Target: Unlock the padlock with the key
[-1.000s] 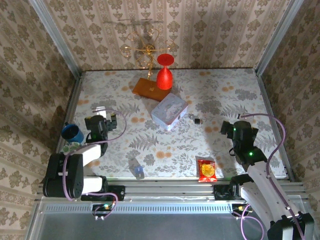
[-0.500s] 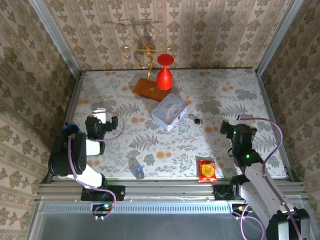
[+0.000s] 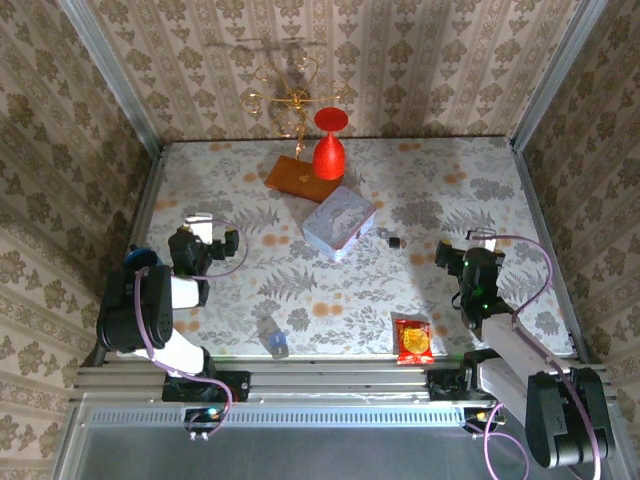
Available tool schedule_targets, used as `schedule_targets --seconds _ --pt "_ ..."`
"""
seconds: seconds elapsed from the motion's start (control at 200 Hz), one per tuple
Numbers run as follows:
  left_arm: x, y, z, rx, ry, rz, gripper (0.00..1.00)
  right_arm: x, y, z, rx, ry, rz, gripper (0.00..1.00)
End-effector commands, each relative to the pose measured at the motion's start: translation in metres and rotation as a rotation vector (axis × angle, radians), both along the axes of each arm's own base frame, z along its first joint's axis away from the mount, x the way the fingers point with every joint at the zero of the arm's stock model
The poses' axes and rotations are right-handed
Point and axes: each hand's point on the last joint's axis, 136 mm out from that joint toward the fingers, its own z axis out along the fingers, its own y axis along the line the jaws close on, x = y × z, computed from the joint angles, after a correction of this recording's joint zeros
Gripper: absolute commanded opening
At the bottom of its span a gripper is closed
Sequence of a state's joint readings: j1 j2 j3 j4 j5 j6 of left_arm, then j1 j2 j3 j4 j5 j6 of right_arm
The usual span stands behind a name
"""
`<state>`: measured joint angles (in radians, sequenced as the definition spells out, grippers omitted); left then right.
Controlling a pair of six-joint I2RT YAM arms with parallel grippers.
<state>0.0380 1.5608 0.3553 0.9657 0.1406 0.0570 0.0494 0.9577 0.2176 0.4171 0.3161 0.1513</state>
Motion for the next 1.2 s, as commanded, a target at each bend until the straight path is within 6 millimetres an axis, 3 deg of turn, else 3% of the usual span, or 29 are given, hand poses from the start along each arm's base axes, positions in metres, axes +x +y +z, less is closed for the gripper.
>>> schedule_targets --seconds 0.0,0.345,0.695,0.83,0.895,1.026,1.091,1.191 --pt "0.006 0.001 0.007 -0.001 -0.010 0.015 1.00 0.015 0.005 0.020 0.012 -0.108 0.039 1.00" --pt "0.007 0.000 0.006 0.009 -0.006 0.015 1.00 0.052 0.021 0.016 0.073 -0.109 0.116 1.00" --pt "0.007 -0.003 0.006 0.019 -0.003 0.006 1.00 0.058 0.035 0.022 -0.027 -0.153 0.236 1.00" --pt "0.007 -0.003 0.006 0.020 -0.003 0.008 1.00 0.068 0.037 0.014 -0.039 -0.157 0.262 1.00" --pt "0.007 -0.003 0.006 0.020 -0.004 0.009 1.00 0.073 0.039 -0.001 -0.031 -0.132 0.276 1.00" --pt "0.007 -0.003 0.006 0.020 -0.002 0.008 1.00 0.075 0.025 -0.011 -0.002 -0.122 0.206 1.00" --pt "0.007 -0.003 0.006 0.020 -0.003 0.009 1.00 0.073 0.007 -0.011 0.028 -0.130 0.114 1.00" --pt "0.007 -0.003 0.006 0.020 -0.003 0.010 1.00 0.073 0.006 -0.012 0.023 -0.121 0.103 1.00"
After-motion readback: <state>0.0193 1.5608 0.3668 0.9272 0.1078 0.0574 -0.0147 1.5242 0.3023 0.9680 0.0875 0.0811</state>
